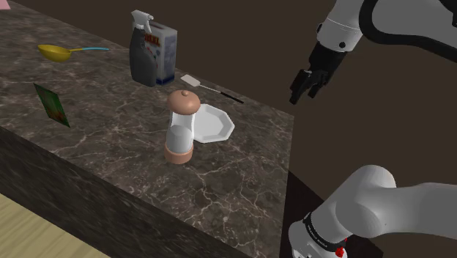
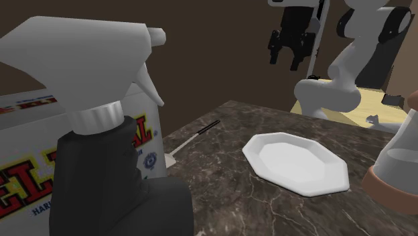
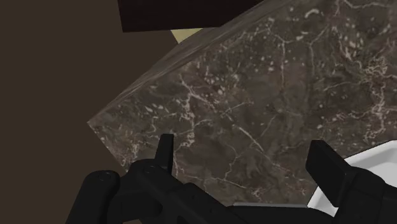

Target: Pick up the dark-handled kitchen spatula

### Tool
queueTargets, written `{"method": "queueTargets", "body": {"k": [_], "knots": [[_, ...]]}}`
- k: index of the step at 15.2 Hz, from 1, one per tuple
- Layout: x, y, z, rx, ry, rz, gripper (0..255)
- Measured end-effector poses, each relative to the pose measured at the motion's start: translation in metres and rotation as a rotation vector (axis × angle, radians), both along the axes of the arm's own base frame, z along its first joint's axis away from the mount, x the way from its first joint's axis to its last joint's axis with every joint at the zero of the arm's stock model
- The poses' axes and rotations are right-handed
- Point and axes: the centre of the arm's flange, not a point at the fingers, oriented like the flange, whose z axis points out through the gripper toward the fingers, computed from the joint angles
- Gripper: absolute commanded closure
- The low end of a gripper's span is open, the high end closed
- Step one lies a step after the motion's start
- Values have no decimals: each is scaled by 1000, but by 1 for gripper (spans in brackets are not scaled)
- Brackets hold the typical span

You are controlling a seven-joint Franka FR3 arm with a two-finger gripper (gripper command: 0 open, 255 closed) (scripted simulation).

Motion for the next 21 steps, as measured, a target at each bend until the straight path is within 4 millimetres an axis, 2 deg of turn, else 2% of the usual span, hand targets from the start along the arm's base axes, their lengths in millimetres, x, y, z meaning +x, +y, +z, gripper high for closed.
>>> {"method": "queueTargets", "body": {"k": [2,6,10,15,17,21], "knots": [[6,-1,-1,1,2,10,0],[49,-9,-10,12,18,81,0],[105,-14,-22,23,34,162,0],[163,-18,-42,38,57,264,0],[196,-14,-51,44,66,305,0],[248,-10,-67,55,83,386,0]]}}
